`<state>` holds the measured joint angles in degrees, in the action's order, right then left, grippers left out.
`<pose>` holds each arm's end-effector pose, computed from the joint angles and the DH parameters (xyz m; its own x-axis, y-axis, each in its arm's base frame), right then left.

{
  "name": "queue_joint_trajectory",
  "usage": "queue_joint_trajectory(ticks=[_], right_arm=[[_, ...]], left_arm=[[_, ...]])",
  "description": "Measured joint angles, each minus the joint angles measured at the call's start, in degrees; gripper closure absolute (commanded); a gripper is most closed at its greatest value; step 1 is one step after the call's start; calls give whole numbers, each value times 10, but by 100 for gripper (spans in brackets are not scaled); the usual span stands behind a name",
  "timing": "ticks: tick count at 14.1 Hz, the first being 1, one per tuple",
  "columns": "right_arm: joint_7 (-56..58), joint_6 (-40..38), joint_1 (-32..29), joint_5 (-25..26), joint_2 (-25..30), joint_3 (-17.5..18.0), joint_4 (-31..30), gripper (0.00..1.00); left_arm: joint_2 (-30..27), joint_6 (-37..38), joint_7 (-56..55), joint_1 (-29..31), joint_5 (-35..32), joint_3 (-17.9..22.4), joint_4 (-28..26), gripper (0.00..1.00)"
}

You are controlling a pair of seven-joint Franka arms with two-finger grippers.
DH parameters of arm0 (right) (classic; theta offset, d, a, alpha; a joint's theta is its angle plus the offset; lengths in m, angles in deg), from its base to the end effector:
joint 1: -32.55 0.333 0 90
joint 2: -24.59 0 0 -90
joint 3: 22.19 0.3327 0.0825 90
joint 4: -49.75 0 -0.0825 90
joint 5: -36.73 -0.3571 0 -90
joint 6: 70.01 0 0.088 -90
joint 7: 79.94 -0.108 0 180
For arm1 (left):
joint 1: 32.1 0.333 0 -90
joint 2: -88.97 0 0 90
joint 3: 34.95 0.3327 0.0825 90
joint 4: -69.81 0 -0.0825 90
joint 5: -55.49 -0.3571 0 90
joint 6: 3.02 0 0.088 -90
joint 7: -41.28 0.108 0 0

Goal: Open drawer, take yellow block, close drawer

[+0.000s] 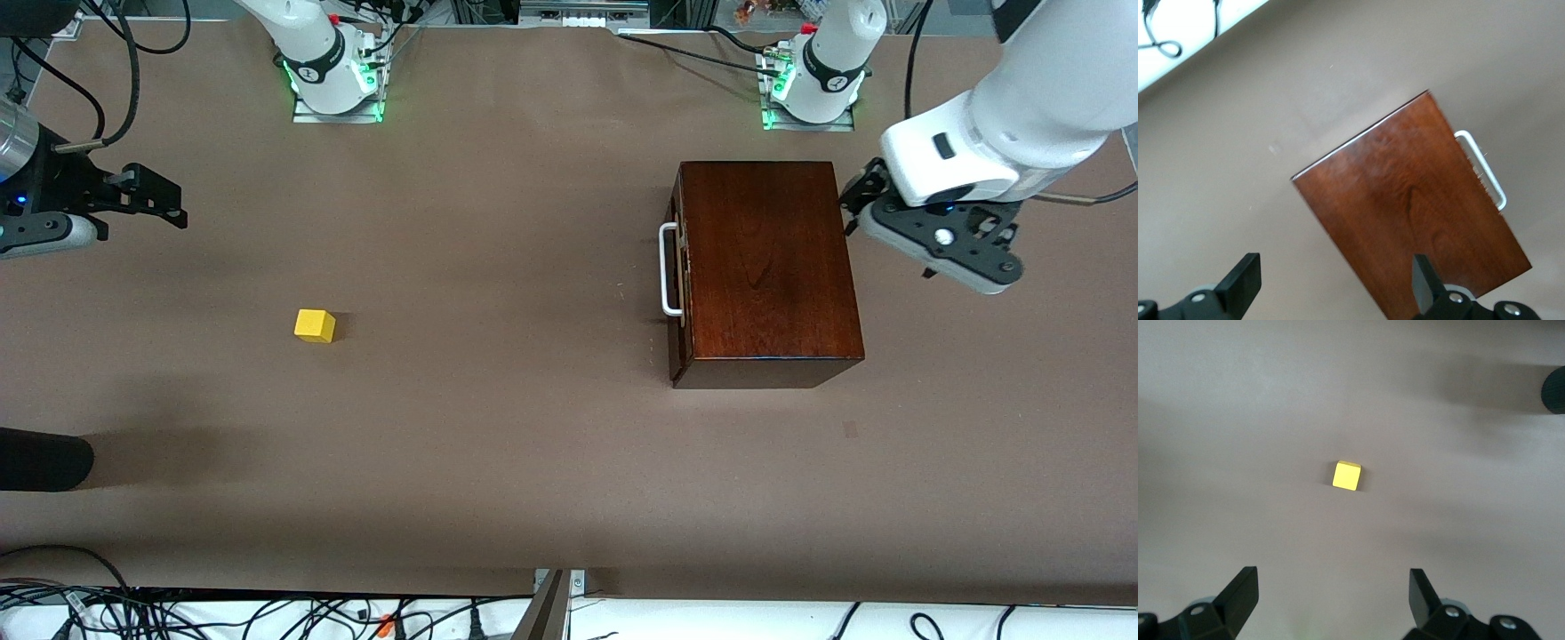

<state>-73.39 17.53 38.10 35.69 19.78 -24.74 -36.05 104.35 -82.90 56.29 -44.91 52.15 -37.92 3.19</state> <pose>0.5492 0.0320 0.6238 0.9847 0.1666 -0.0515 0.1657 -0.9860 -0.0204 0.5748 -0.1493 0.6524 0.8640 -0.5014 -0.0466 -0.5030 -0.8637 -0.0330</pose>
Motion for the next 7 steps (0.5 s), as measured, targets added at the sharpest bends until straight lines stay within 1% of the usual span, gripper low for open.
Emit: queue_joint_trajectory(ticks=[3, 5, 7], right_arm=[[0, -1, 0, 0, 0, 0, 0, 0], [0, -2, 0, 0, 1, 0, 0, 0], [0, -2, 0, 0, 1, 0, 0, 0]], left_arm=[[-42, -16, 0, 5, 0, 37, -65, 0], [-81, -58, -8, 7, 1, 55, -131, 0], [-118, -80, -22, 8, 8, 73, -194, 0]])
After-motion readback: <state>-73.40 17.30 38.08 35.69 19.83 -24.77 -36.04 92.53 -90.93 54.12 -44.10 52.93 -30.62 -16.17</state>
